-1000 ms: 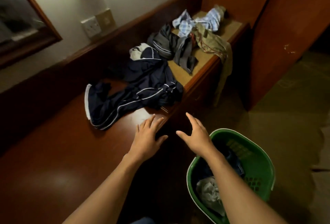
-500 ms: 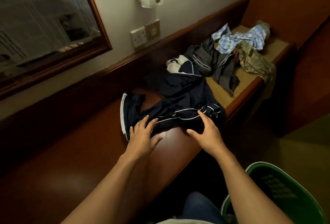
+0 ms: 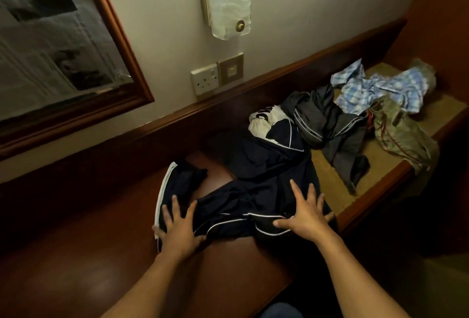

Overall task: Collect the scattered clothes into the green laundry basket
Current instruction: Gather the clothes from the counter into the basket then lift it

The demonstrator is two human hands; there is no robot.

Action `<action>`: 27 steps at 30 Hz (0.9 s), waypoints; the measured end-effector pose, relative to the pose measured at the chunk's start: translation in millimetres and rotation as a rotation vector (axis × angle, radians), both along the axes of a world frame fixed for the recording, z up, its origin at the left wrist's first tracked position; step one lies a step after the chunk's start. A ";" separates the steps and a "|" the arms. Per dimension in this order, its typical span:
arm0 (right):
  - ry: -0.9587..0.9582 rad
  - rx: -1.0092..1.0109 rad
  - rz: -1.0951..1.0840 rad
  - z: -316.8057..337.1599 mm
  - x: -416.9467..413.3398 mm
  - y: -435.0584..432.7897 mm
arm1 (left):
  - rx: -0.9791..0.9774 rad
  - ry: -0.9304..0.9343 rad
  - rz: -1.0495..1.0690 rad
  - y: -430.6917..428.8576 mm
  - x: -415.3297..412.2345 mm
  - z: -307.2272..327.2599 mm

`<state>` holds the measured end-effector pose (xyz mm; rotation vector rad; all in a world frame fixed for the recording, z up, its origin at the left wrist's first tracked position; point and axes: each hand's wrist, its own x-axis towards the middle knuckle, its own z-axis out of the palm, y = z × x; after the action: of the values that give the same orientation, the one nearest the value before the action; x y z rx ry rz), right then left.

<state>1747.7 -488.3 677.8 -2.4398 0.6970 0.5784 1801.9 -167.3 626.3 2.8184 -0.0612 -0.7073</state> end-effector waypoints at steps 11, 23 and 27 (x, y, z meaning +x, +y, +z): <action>-0.147 -0.014 0.172 -72.7 69.4 -34.5 | -0.462 0.014 0.467 -45.3 9.8 -49.8; -0.218 1.044 -0.338 -44.2 121.4 -4.2 | -0.551 0.243 0.233 -157.8 78.9 -7.0; -0.297 0.685 -0.175 -36.8 141.7 -37.3 | -0.558 0.084 0.338 -158.9 68.8 -39.0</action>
<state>1889.4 -525.7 641.0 -1.7538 0.4768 0.3037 1870.7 -326.2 587.3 2.1915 0.1976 -0.6112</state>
